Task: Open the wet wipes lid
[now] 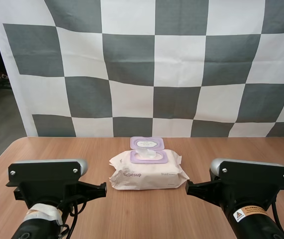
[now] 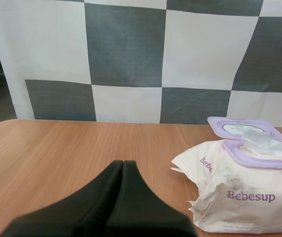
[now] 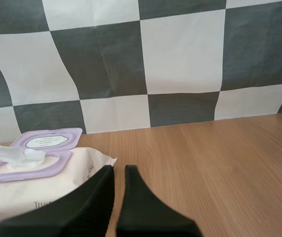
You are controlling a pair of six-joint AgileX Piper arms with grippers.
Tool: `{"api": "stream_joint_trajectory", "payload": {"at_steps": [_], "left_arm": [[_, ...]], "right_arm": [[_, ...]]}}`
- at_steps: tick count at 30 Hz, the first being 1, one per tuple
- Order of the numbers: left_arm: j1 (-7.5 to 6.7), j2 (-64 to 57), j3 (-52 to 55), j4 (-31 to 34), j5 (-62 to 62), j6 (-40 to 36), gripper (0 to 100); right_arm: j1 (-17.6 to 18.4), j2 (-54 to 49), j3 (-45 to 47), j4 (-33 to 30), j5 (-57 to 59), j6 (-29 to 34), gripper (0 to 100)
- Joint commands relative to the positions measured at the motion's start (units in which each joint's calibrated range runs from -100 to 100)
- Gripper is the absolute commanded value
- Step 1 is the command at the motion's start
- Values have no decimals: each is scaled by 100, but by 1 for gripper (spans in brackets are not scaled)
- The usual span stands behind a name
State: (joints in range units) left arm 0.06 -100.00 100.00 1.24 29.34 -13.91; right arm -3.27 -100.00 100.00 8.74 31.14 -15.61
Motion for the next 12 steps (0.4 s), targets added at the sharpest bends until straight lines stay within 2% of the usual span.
{"api": "stream_joint_trajectory", "payload": {"at_steps": [1, 4, 12], "left_arm": [[-1, 0, 0, 10, -7, -9, 0], [-1, 0, 0, 10, -7, -9, 0], [-1, 0, 0, 10, -7, -9, 0]], "right_arm": [[0, 0, 0, -95, -19, -6, 17], [0, 0, 0, -373, -19, -6, 17], [0, 0, 0, -505, -19, -6, 17]]}}
